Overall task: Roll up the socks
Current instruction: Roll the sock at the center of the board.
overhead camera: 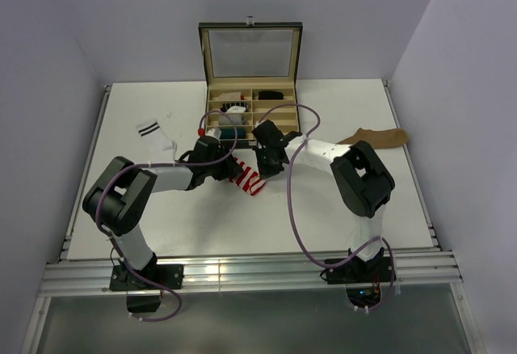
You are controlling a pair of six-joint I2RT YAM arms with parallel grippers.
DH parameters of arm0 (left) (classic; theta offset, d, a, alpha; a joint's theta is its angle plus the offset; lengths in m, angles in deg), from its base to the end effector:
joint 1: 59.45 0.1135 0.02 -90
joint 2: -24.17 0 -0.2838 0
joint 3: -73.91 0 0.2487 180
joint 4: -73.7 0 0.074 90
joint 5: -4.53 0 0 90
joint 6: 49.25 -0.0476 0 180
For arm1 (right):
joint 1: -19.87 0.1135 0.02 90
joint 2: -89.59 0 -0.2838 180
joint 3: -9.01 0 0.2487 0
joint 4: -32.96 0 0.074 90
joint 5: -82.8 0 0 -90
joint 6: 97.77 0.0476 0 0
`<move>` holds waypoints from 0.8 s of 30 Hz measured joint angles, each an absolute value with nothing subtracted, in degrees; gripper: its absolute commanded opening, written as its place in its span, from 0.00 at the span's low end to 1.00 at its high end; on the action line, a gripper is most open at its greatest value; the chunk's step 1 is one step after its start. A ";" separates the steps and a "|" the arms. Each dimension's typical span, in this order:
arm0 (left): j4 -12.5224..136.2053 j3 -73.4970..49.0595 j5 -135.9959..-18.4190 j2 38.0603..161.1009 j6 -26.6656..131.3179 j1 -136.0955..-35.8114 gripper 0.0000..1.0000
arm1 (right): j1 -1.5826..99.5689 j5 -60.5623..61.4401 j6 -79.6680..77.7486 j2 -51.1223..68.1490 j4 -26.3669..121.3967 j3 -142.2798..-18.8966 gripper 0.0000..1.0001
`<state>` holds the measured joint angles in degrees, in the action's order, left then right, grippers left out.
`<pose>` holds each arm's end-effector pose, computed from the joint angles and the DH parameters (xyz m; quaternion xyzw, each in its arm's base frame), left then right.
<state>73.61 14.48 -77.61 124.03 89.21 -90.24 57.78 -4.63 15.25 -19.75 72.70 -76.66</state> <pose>0.2973 -0.1848 0.1531 -0.1108 0.8997 -0.3142 0.2819 0.3113 0.2451 0.1727 -0.1312 0.9641 0.1354 0.1871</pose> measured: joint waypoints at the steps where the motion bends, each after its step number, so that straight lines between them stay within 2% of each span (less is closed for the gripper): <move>1: 73.72 14.76 -77.57 123.77 88.95 -90.28 0.38 | 57.86 -4.79 15.34 -19.77 72.74 -76.68 0.00; 8: 72.99 17.34 -79.01 117.49 85.28 -92.40 0.40 | 58.00 -5.29 15.38 -19.96 73.20 -77.07 0.00; 14: 72.64 17.41 -84.15 110.83 79.36 -99.83 0.41 | 58.00 -5.25 15.54 -20.18 73.60 -77.44 0.00; 24: 72.56 17.45 -85.81 112.53 72.69 -105.26 0.41 | 57.97 -4.83 15.58 -20.29 73.71 -77.60 0.00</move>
